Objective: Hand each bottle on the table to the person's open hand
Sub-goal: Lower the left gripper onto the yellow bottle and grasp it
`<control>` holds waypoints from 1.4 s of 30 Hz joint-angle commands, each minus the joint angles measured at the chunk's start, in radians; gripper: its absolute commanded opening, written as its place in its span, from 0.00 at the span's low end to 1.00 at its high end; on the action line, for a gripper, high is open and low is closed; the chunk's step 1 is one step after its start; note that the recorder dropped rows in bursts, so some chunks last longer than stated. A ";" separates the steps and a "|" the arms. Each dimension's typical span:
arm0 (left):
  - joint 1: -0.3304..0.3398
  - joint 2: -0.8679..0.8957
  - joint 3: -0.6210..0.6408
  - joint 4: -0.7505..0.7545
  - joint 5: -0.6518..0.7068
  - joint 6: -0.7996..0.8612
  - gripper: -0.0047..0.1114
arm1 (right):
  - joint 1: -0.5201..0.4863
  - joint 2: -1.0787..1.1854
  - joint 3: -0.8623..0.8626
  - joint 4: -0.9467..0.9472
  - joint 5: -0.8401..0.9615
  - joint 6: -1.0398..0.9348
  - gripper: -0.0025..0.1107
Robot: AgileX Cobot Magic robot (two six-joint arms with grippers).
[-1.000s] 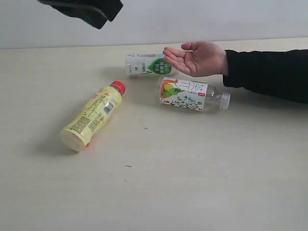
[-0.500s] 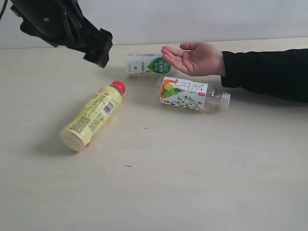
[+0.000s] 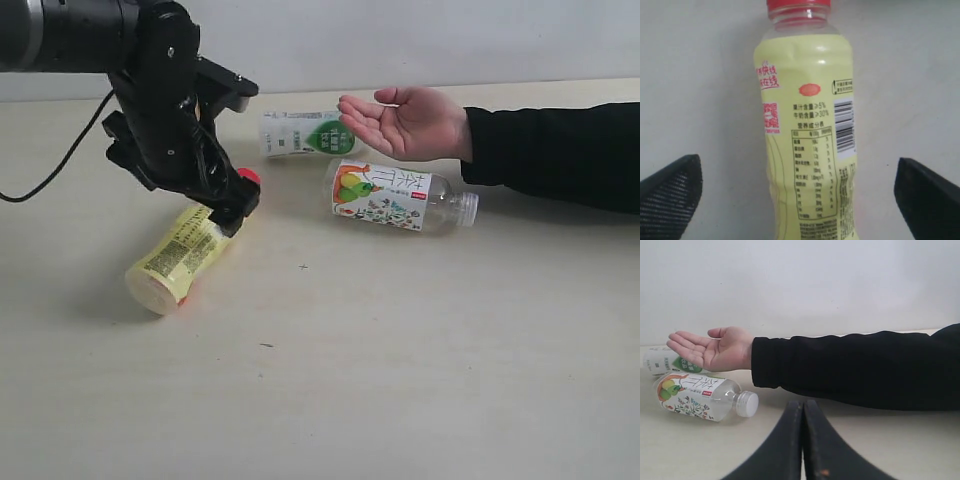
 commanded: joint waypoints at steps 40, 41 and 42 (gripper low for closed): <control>0.122 0.089 0.042 -0.339 0.003 0.294 0.62 | 0.003 -0.007 0.004 0.001 -0.003 -0.001 0.02; 0.122 0.089 0.042 -0.339 0.003 0.294 0.54 | 0.003 -0.007 0.004 0.001 -0.003 -0.001 0.02; 0.122 0.089 0.042 -0.339 0.003 0.292 0.45 | 0.003 -0.007 0.004 0.001 -0.003 -0.001 0.02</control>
